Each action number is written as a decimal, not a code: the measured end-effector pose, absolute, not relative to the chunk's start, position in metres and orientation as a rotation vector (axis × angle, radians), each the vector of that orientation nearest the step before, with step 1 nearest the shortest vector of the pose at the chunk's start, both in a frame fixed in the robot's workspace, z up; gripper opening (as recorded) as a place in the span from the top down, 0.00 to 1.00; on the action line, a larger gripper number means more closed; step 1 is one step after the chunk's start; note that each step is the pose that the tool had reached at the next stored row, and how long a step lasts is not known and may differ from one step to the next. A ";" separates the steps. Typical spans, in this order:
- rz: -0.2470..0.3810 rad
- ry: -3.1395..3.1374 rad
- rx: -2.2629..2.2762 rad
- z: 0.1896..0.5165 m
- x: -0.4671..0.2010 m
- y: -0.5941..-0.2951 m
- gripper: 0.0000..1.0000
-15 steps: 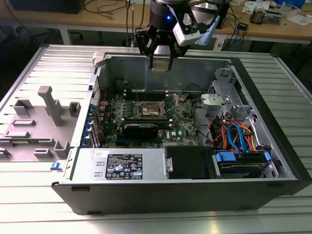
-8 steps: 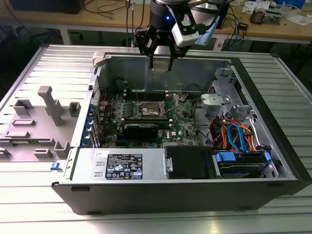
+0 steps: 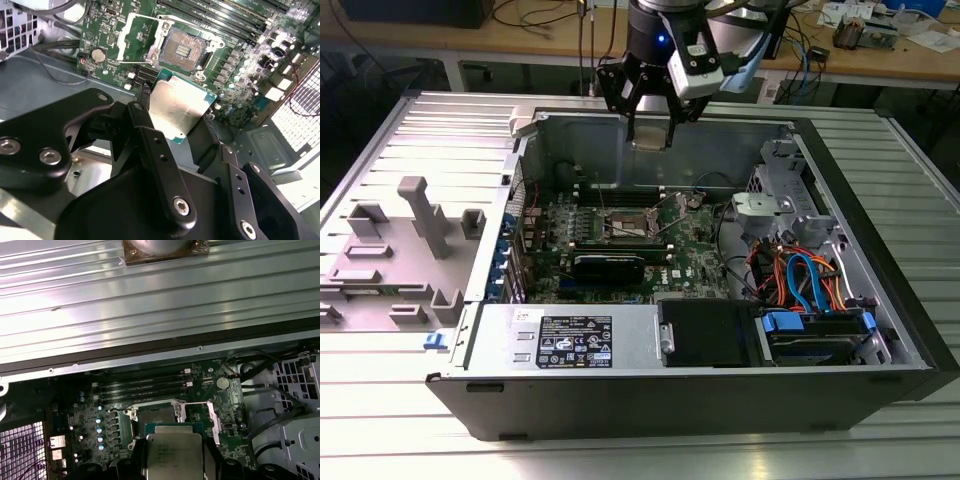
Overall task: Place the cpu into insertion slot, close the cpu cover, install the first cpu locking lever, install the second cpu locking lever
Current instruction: 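Place the cpu into insertion slot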
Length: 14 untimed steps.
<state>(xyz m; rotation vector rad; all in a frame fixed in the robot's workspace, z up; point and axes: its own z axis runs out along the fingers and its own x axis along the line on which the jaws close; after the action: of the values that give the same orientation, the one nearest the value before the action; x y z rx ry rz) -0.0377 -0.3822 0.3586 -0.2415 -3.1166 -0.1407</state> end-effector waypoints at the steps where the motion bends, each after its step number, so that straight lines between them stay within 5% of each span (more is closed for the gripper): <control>1: -0.141 -3.116 -0.250 0.359 -0.038 -0.382 0.45; 14: -0.142 -3.096 -0.476 0.355 -0.038 -0.382 0.45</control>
<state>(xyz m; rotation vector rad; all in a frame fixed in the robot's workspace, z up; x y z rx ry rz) -0.0379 -0.3822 0.3555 -0.4757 -3.0964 -0.1423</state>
